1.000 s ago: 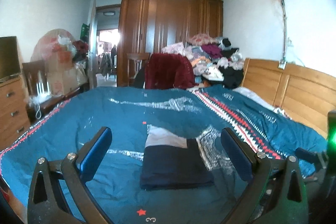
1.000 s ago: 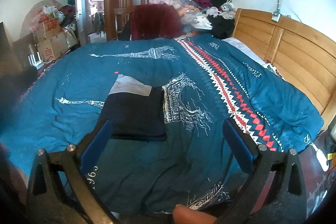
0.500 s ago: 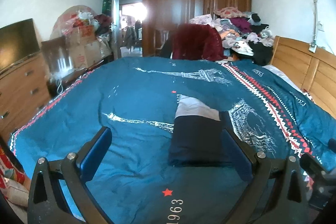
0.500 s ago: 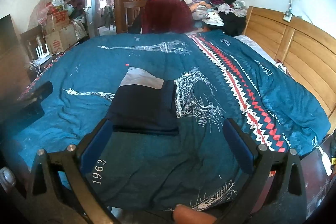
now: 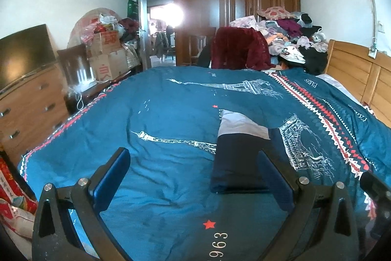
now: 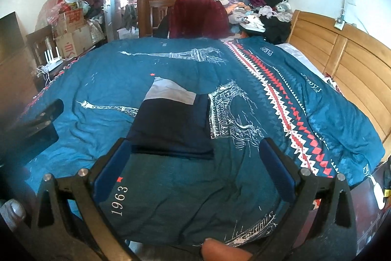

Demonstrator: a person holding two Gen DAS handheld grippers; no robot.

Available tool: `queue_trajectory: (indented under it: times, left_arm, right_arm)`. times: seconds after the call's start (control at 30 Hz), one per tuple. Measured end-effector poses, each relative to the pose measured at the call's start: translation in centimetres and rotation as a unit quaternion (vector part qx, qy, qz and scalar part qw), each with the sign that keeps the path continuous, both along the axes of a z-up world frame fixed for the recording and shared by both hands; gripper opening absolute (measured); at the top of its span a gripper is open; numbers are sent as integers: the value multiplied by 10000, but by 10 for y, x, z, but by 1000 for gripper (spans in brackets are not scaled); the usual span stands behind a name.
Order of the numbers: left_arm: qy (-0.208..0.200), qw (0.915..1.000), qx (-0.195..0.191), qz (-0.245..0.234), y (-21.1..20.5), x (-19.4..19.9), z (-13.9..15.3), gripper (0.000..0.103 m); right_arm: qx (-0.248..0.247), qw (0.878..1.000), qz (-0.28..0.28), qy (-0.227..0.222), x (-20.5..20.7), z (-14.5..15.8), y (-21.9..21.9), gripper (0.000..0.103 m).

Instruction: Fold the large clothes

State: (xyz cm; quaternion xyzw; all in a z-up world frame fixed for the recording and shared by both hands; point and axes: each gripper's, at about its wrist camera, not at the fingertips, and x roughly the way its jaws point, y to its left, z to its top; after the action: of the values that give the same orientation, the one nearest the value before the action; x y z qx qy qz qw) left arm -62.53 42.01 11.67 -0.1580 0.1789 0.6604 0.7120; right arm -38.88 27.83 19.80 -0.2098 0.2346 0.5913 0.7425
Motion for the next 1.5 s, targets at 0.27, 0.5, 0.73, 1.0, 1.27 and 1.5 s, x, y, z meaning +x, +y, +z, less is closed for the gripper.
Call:
queue_trajectory:
  times: [0.27,0.5,0.73,1.0,1.27,1.5]
  left_arm:
    - [114,9999,55,103,1,-4,-2,103]
    - [168,9997,108,153,2,-6,0,103]
    - [228,9996,83,124,2,-9,0,103]
    - [252,9995,100,152,3,-12,-1,103]
    - [259,9995,72,156,6,-14,-3,103]
    - [259,9995,52,152,6,-17,-4,103]
  right_arm:
    - [-36,10000,55,-26,-6,-1,4,103]
    - [-49,9999,82,-71,-10,-1,4,103]
    - [-50,9999,83,-75,-11,0,4,103]
    - [-85,9999,99,-86,-11,0,6,103]
    - [-95,9999,108,-93,-13,0,6,103]
    - [-106,9998,112,-91,-13,0,7,103]
